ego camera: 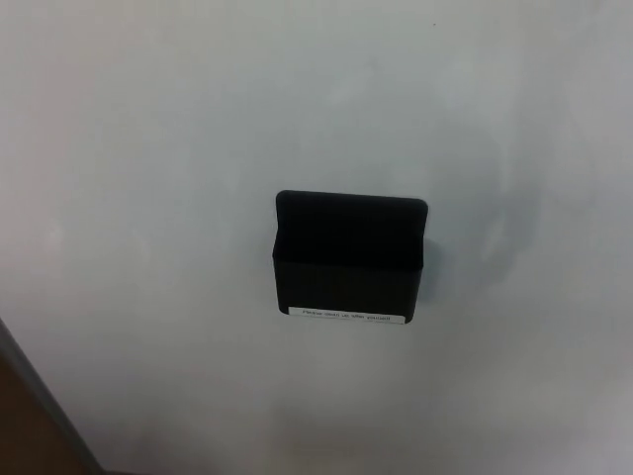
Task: A magnetic marker holder is on the left hand side of the white board, the robot put the index and middle finger into the opening of the container and pull off the magnetic holder and hand it to a human on the left hand side.
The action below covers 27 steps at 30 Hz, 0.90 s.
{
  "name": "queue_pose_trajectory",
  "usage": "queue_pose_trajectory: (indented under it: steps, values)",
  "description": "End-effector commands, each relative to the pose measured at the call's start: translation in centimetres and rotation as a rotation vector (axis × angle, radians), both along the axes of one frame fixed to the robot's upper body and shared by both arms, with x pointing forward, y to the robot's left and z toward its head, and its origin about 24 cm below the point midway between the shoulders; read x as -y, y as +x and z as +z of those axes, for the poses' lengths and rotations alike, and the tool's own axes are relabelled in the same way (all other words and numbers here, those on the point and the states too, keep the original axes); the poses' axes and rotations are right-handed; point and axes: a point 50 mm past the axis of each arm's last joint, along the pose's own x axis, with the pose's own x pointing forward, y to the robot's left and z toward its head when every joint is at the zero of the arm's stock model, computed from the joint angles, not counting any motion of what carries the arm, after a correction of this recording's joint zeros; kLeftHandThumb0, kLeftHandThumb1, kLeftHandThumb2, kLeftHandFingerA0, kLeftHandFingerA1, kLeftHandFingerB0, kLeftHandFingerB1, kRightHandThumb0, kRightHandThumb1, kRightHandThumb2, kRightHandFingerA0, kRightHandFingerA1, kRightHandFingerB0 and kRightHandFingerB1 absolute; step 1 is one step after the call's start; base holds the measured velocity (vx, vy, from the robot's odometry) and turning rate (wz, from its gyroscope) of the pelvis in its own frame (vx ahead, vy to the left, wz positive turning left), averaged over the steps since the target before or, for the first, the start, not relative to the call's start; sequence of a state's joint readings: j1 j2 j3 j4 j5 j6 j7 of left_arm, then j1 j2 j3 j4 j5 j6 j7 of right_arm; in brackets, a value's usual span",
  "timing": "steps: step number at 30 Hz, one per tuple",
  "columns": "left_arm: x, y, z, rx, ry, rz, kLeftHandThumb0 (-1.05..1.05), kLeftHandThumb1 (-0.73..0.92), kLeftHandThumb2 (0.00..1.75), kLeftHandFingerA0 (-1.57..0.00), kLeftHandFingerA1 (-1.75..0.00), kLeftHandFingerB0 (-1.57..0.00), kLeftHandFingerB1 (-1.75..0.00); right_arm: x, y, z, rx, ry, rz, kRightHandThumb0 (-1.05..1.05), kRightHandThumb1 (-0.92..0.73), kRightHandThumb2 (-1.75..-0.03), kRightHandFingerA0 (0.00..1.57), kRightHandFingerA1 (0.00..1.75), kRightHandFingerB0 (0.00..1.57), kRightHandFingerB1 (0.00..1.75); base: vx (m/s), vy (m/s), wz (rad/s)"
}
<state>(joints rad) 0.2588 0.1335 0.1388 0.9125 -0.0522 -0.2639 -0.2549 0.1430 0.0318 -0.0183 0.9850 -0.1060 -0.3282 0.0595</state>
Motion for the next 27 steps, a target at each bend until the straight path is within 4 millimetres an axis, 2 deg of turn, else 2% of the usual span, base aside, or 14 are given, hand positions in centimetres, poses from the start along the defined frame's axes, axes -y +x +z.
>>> queue_pose_trajectory:
  steps: [1, 2, 3, 6, 7, 8, 11, 12, 15, 18, 19, 22, 23, 27]
  values:
    - [-0.5, 4.6, 9.9, 0.644, 0.141, -0.402, -0.83, 0.71, 0.61, -0.46, -0.34, -0.36, -0.31, -0.1, 1.3, 2.0, 0.301, 0.043, -0.061, -0.59, -0.81, -0.65, 0.63, 0.47, 0.4, 0.35, 0.0, 0.0, 0.0]
    - [-0.3, 5.0, 11.0, 0.679, 0.154, -0.435, -0.83, 0.71, 0.61, -0.46, -0.34, -0.36, -0.31, -0.1, 1.3, 2.0, 0.302, 0.04, -0.057, -0.59, -0.81, -0.65, 0.63, 0.47, 0.4, 0.35, 0.0, 0.0, 0.0]
    - [0.0, 6.0, 13.4, 0.752, 0.142, -0.506, -0.76, 0.53, 0.96, -0.4, -0.52, -0.17, -0.4, -0.2, 1.5, 2.0, 0.304, 0.045, -0.057, -0.59, -0.8, -0.65, 0.62, 0.47, 0.4, 0.35, 0.0, 0.0, 0.0]
    - [0.2, 6.2, 14.1, 0.766, 0.129, -0.523, -0.76, 0.53, 0.96, -0.4, -0.52, -0.17, -0.4, -0.2, 1.5, 2.0, 0.306, 0.048, -0.058, -0.59, -0.8, -0.65, 0.62, 0.47, 0.4, 0.35, 0.0, 0.0, 0.0]
    - [0.7, 8.1, 18.3, 0.865, 0.184, -0.632, -0.81, 0.63, 0.6, -0.51, -0.37, -0.35, -0.32, -0.3, 1.9, 2.1, 0.314, 0.048, -0.063, -0.61, -0.64, -0.98, 0.57, 0.62, 0.35, 0.51, 0.0, 0.0, 0.0]
    - [1.4, 9.0, 20.9, 0.928, 0.227, -0.707, -0.81, 0.64, 0.61, -0.5, -0.38, -0.35, -0.32, -0.3, 2.2, 2.2, 0.323, 0.047, -0.064, -0.6, -0.65, -0.98, 0.58, 0.62, 0.36, 0.51, 0.0, 0.0, 0.0]
    - [1.9, 9.6, 22.8, 0.981, 0.284, -0.77, -0.82, 0.65, 0.61, -0.52, -0.39, -0.34, -0.32, -0.3, 2.4, 2.3, 0.335, 0.048, -0.066, -0.6, -0.65, -0.99, 0.59, 0.63, 0.37, 0.52, 0.0, 0.0, 0.0]
    - [2.5, 10.2, 24.4, 1.017, 0.322, -0.82, -0.83, 0.52, 0.89, -0.38, -0.49, -0.29, -0.43, -0.3, 2.4, 2.3, 0.337, 0.046, -0.065, -0.59, -0.8, -0.64, 0.64, 0.49, 0.43, 0.36, 0.0, 0.0, 0.0]
    - [4.1, 11.3, 27.8, 1.104, 0.439, -0.948, -0.82, 0.53, 0.96, -0.39, -0.52, -0.2, -0.4, -0.3, 2.4, 2.3, 0.341, 0.041, -0.062, -0.59, -0.8, -0.64, 0.64, 0.49, 0.42, 0.36, 0.0, 0.0, 0.0]
    - [4.5, 11.5, 28.4, 1.118, 0.468, -0.974, -0.82, 0.53, 0.96, -0.39, -0.52, -0.2, -0.4, -0.3, 2.4, 2.3, 0.342, 0.041, -0.062, -0.59, -0.8, -0.64, 0.64, 0.49, 0.42, 0.36, 0.0, 0.0, 0.0]
    - [5.5, 12.3, 30.0, 1.155, 0.517, -1.053, -0.9, 0.58, 0.69, -0.39, -0.41, -0.3, -0.33, -0.2, 2.4, 2.4, 0.345, 0.038, -0.057, -0.59, -0.8, -0.65, 0.63, 0.49, 0.42, 0.36, 0.0, 0.0, 0.0]
    - [6.4, 12.8, 31.3, 1.168, 0.546, -1.107, -0.77, 0.48, 0.94, -0.4, -0.54, -0.14, -0.38, -0.2, 2.5, 2.4, 0.352, 0.049, -0.065, -0.58, -0.8, -0.64, 0.63, 0.49, 0.42, 0.37, 0.0, 0.0, 0.0]
    - [6.5, 12.8, 31.5, 1.162, 0.558, -1.119, -0.87, 0.65, 0.61, -0.37, -0.36, -0.31, -0.3, -0.2, 2.5, 2.4, 0.354, 0.047, -0.064, -0.58, -0.8, -0.64, 0.64, 0.49, 0.42, 0.37, 0.0, 0.0, 0.0]
    - [8.0, 13.5, 33.5, 1.147, 0.623, -1.239, -0.88, 0.64, 0.61, -0.31, -0.35, -0.27, -0.29, -0.2, 2.6, 2.5, 0.365, 0.043, -0.06, -0.58, -0.8, -0.64, 0.64, 0.5, 0.43, 0.37, 0.0, 0.0, 0.0]
